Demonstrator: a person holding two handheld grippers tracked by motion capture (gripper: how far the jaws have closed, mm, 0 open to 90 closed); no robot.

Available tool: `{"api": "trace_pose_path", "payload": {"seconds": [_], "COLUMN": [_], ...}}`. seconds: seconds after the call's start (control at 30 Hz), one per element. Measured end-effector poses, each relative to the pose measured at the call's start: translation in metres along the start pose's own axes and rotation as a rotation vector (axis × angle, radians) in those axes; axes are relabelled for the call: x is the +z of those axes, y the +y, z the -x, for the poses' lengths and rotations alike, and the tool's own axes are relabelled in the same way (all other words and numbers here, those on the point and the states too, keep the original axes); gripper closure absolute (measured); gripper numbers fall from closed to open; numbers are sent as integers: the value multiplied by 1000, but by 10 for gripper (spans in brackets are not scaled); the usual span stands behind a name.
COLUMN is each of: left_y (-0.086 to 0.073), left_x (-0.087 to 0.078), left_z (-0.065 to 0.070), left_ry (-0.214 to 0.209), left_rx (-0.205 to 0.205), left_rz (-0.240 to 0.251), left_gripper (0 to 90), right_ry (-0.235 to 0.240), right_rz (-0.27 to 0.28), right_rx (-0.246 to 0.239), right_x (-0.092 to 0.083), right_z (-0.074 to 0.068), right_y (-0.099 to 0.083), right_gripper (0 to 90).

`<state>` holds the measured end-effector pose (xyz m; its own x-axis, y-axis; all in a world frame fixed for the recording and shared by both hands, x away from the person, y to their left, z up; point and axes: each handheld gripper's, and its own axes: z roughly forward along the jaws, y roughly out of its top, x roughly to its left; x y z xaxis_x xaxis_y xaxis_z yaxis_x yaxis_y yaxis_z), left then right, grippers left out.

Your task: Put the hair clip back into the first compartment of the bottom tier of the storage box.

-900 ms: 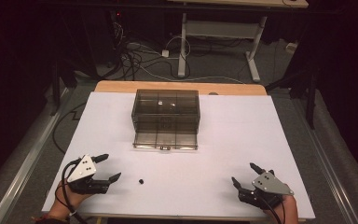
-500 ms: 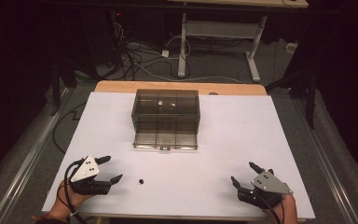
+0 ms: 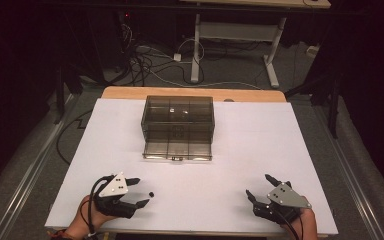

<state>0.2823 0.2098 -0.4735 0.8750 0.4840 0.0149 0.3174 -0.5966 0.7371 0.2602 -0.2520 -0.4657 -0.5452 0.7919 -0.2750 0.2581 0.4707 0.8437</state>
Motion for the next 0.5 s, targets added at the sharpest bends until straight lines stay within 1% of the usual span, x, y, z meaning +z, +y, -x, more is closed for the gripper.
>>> {"api": "trace_pose_path", "payload": {"seconds": [0.03,0.07,0.1,0.13,0.17,0.2,0.23,0.3,0.33,0.5], "left_y": [1,1,4,4,5,6,7,7,7,6], "left_x": [4,4,12,12,15,18,23,27,28,28], "left_z": [1,1,2,2,2,2,0,0,0,-1], "left_ry": [-12,-12,-18,-18,-19,-23,-39,-43,-49,-34], "left_rx": [7,7,8,8,12,11,2,-1,-12,-37], "left_rz": [-8,-8,-34,-34,-47,-54,-61,-81,-76,-66], "left_gripper": [266,289,303,325,357,357,419,465,490,571], "right_ry": [1,1,3,4,5,5,7,7,6,1], "right_rz": [-3,-3,-4,-5,-6,-6,-7,-11,-15,-24], "right_rx": [-2,-2,-5,-10,-13,-13,-11,-8,-10,9], "right_x": [0,0,1,1,1,1,1,3,3,3], "right_z": [-1,-1,-2,-2,-2,-2,-2,-2,-2,-2], "right_y": [0,0,0,0,0,0,0,-1,-1,-3], "right_gripper": [239,239,239,239,239,239,239,239,239,239]}}
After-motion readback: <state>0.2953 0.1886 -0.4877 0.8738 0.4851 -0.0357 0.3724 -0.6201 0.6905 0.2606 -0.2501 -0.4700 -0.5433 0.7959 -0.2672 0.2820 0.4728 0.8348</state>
